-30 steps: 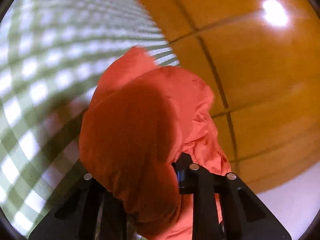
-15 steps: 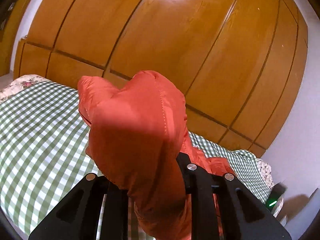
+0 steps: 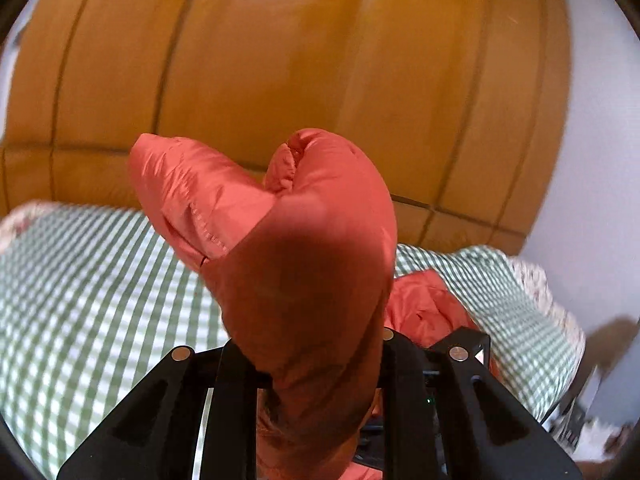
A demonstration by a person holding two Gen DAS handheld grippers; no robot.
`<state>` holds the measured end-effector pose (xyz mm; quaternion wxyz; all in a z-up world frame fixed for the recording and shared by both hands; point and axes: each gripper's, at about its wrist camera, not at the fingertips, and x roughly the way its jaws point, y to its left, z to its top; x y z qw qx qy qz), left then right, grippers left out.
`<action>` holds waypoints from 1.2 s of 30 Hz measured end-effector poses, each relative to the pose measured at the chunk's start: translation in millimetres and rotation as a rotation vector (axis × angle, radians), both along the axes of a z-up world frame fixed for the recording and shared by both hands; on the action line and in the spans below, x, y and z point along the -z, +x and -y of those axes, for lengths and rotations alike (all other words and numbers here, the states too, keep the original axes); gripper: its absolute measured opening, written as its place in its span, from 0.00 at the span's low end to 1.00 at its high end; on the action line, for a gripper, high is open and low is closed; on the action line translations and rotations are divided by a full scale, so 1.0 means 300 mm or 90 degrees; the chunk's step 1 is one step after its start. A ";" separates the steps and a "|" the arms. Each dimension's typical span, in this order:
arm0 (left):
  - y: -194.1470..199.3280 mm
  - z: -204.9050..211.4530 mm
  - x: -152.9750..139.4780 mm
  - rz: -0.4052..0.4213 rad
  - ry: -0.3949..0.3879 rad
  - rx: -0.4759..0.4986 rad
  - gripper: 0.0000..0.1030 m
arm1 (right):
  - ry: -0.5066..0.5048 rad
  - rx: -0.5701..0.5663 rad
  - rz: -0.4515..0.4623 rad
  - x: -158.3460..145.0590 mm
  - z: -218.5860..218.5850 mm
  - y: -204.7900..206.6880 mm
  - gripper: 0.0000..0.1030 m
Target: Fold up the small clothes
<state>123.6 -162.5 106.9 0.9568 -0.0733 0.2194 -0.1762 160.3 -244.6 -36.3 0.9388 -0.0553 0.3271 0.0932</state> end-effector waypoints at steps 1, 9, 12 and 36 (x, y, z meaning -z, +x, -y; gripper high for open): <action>-0.004 0.027 -0.011 0.009 0.016 0.008 0.17 | 0.014 -0.002 0.007 -0.023 0.030 -0.029 0.98; -0.036 0.250 -0.045 0.060 0.144 0.085 0.19 | 0.049 0.130 0.056 -0.096 0.353 -0.210 0.98; -0.042 0.298 -0.035 0.067 0.166 0.105 0.19 | 0.030 0.224 0.051 -0.082 0.474 -0.238 0.98; -0.032 0.481 0.013 0.057 0.228 0.169 0.19 | 0.177 0.271 -0.023 0.062 0.589 -0.258 0.98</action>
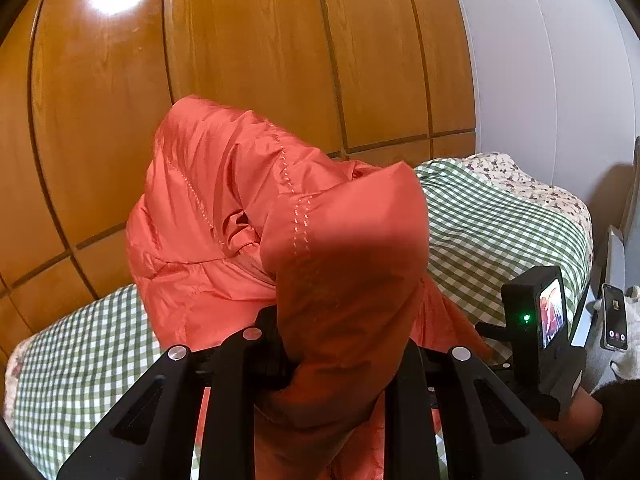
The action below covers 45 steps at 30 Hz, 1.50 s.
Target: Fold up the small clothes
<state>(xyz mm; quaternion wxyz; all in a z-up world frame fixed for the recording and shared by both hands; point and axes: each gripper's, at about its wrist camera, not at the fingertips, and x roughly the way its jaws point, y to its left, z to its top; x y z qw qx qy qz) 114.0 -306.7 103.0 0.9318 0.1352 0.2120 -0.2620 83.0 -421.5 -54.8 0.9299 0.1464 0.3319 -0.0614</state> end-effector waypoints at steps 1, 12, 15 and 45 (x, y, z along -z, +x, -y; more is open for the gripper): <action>0.001 0.001 0.001 -0.001 -0.001 0.000 0.19 | 0.000 0.000 0.000 -0.001 0.000 0.000 0.98; -0.020 0.084 0.033 0.003 0.034 0.034 0.19 | 0.011 -0.008 -0.009 0.002 0.018 0.017 0.98; -0.027 0.117 0.059 0.008 0.058 0.052 0.20 | 0.022 -0.019 -0.023 -0.004 0.048 0.034 0.98; -0.154 0.199 0.250 0.042 0.150 0.179 0.42 | -0.014 -0.072 -0.026 -0.289 0.179 0.376 0.98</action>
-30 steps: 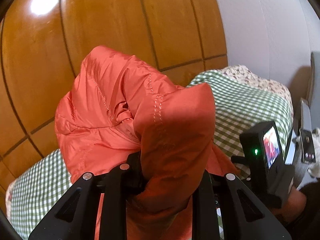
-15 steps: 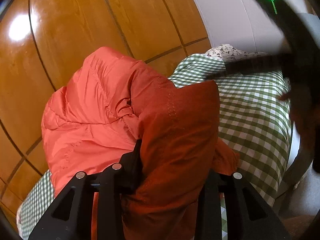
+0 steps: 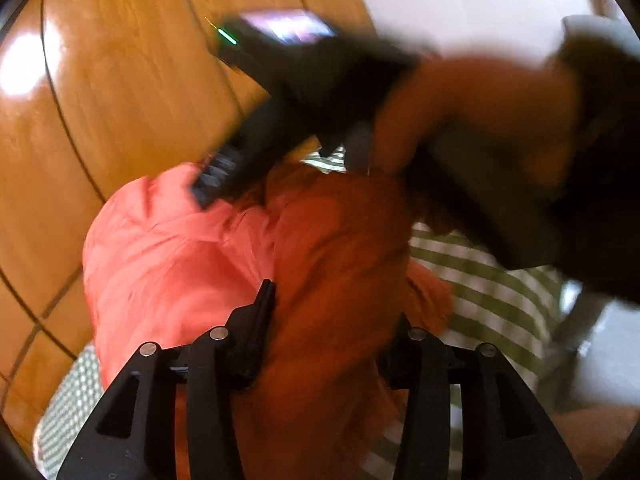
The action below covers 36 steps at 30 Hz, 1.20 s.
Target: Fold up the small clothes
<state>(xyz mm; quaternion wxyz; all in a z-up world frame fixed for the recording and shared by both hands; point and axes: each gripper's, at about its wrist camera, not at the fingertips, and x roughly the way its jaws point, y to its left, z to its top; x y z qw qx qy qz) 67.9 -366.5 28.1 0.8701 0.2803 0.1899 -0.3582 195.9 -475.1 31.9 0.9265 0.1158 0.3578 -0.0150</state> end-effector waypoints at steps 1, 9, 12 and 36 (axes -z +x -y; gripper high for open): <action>-0.019 -0.020 -0.011 -0.011 -0.009 0.014 0.42 | 0.031 0.015 0.005 0.044 0.032 -0.010 0.98; 0.093 -0.208 -0.235 -0.082 -0.180 -0.059 0.72 | 0.108 0.088 0.073 0.168 0.118 -0.143 0.98; 0.247 -0.223 -0.276 -0.095 -0.214 -0.172 0.75 | 0.082 0.093 0.088 0.147 0.085 -0.145 0.98; 0.530 -0.006 -0.022 -0.073 -0.064 -0.277 0.97 | -0.018 0.094 0.129 -0.110 -0.027 -0.142 0.98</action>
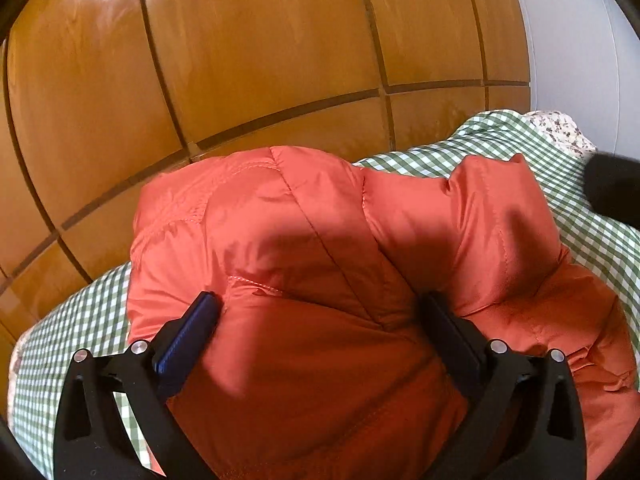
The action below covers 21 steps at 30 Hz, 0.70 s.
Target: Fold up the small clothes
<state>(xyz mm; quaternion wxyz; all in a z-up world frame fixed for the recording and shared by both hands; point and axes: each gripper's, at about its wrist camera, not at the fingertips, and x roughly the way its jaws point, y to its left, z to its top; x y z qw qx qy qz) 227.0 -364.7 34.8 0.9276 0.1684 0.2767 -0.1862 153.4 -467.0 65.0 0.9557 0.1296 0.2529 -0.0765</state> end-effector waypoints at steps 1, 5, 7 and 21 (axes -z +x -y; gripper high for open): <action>0.000 -0.015 -0.008 -0.004 -0.012 0.003 0.97 | -0.027 0.024 -0.032 0.028 0.000 0.055 0.98; -0.005 -0.094 -0.056 -0.013 -0.101 -0.004 0.97 | -0.036 0.012 -0.084 0.201 0.027 0.162 0.98; 0.028 -0.092 -0.081 -0.025 -0.120 -0.005 0.97 | -0.010 0.020 -0.062 0.222 0.048 0.146 0.98; 0.083 -0.003 -0.002 -0.028 -0.020 -0.049 0.97 | 0.016 0.188 -0.254 0.405 0.474 0.387 0.98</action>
